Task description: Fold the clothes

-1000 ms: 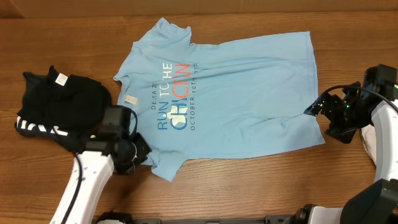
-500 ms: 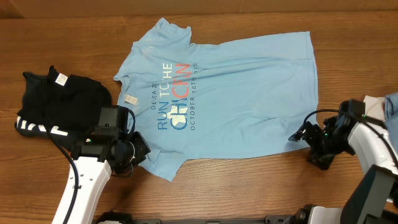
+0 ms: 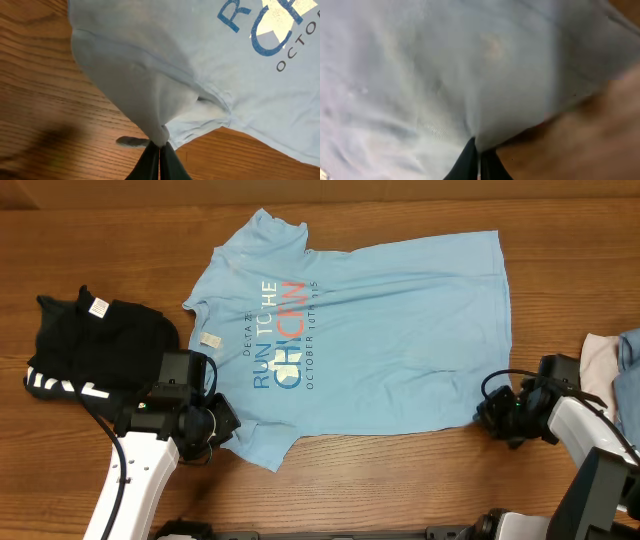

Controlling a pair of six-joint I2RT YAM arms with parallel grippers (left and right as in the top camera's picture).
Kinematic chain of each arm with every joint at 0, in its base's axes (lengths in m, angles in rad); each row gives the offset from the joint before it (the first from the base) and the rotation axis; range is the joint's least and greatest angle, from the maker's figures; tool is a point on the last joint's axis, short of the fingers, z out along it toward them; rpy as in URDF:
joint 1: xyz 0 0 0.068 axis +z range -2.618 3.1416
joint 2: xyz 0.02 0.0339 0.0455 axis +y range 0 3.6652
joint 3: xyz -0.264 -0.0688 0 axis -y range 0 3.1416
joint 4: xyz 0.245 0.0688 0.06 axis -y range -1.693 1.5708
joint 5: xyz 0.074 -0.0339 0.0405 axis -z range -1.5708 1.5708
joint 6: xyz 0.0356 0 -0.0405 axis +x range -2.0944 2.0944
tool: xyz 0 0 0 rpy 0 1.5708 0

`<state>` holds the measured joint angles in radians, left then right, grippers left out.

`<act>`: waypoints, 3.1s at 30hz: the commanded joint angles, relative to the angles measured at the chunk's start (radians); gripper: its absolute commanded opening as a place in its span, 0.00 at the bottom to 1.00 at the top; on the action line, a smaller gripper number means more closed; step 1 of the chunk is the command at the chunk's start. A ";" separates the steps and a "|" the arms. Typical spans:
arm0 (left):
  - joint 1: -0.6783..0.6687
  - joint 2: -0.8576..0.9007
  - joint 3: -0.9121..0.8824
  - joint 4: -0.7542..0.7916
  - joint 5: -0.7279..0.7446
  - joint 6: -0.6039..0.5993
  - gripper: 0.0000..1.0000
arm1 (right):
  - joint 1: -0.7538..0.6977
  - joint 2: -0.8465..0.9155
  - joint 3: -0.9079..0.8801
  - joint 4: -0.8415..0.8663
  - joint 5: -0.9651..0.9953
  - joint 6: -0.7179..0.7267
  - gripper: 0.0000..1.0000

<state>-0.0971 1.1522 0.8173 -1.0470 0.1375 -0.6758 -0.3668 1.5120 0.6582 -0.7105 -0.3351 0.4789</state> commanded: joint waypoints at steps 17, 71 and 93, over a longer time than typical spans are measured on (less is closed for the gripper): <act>0.007 -0.151 0.163 -0.060 -0.002 -0.010 0.04 | 0.001 -0.410 0.181 -0.444 -0.100 0.019 0.04; -0.137 0.647 0.165 0.462 0.079 0.275 0.50 | 0.014 0.142 0.386 -0.078 -0.137 -0.087 0.90; -0.137 0.645 0.431 0.581 -0.074 0.413 0.04 | 0.014 0.142 0.386 -0.077 -0.137 -0.087 0.91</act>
<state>-0.2344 1.7889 1.2343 -0.5331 0.0963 -0.3428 -0.3576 1.6562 1.0321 -0.7895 -0.4671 0.3988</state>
